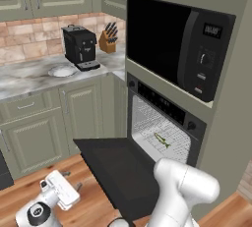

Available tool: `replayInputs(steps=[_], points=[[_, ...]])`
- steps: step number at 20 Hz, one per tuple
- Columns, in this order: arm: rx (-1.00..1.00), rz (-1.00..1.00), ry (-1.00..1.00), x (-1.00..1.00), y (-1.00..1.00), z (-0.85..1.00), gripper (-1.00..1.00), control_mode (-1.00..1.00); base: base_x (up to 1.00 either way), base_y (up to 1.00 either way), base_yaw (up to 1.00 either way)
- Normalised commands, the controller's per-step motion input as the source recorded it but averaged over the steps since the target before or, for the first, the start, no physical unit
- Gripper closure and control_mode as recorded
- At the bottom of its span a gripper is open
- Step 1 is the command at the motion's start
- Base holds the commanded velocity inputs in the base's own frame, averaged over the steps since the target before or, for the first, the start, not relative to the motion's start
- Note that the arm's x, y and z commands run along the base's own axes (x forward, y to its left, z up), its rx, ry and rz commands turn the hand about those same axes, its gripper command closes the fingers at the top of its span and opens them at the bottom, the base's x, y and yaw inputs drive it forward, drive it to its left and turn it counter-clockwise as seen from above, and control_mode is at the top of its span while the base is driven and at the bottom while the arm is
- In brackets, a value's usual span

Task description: Place the fish on the bottom rack of the oven, and slide the tray back inside. Close the oven door.

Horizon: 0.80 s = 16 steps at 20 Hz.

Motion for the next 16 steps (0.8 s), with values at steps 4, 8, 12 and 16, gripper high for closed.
replayInputs(steps=[4,8,12,16], points=[[0.0,0.0,0.0,0.0,-0.18,-0.15,-1.0,-1.0,0.0,0.0,0.0],[0.11,0.0,0.0,0.0,-0.31,-0.5,-1.0,-1.0,0.0,0.0,0.0],[0.22,0.01,0.0,0.18,-0.31,-0.75,-1.0,-1.0,0.0,0.0,0.0],[0.27,0.01,0.0,0.14,-0.31,-0.49,-1.0,-1.0,0.0,0.0,0.0]])
